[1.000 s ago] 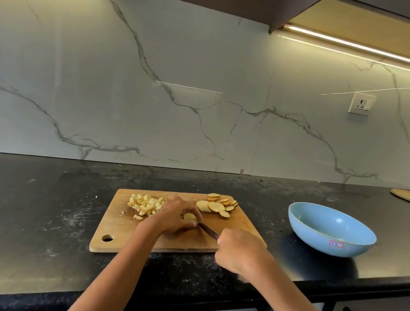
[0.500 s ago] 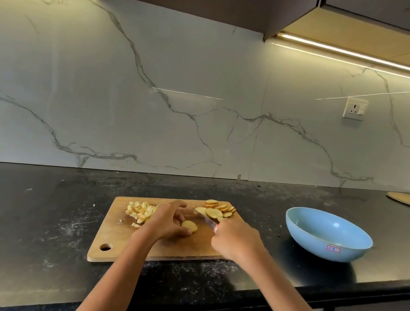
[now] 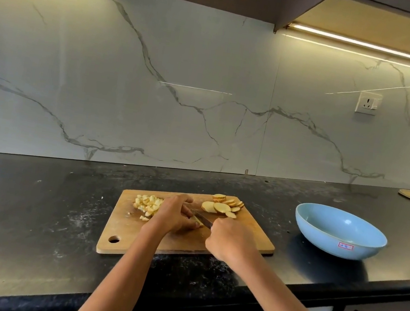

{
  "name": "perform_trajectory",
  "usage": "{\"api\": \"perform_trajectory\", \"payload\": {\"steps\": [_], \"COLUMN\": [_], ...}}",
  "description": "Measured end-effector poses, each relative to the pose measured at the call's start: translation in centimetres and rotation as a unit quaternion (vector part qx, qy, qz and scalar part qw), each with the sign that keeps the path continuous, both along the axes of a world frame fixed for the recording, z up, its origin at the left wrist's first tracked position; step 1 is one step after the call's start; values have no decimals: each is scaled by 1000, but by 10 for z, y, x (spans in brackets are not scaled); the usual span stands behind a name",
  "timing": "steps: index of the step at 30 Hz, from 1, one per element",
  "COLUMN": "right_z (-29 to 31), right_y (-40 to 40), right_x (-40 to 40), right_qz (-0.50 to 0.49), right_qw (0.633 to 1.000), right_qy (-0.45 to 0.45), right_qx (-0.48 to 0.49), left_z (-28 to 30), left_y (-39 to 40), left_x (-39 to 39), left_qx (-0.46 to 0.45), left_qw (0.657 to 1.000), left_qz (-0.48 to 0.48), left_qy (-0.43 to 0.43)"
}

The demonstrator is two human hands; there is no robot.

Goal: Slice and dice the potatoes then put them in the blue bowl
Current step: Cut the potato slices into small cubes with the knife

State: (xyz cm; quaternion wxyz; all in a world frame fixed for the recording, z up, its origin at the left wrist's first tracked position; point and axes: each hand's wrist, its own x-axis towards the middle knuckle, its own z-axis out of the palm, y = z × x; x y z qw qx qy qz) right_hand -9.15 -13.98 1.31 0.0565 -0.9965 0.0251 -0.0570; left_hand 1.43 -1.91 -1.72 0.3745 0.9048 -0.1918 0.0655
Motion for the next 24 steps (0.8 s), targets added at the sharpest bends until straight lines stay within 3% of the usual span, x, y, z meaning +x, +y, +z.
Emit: {"api": "perform_trajectory", "payload": {"steps": [9, 16, 24], "right_z": [0, -2, 32], "right_y": [3, -13, -37], "right_x": [4, -21, -40], "right_qz": [11, 12, 15], "right_qw": [998, 996, 991], "right_qy": [56, 82, 130], "right_qx": [-12, -9, -43], "left_z": [1, 1, 1], "left_y": [0, 1, 1], "left_x": [-6, -2, -1], "left_qx": [16, 97, 90], "left_qw": [1000, 993, 993], "left_qz": [-21, -61, -66], "left_qy": [-8, -28, -25]}}
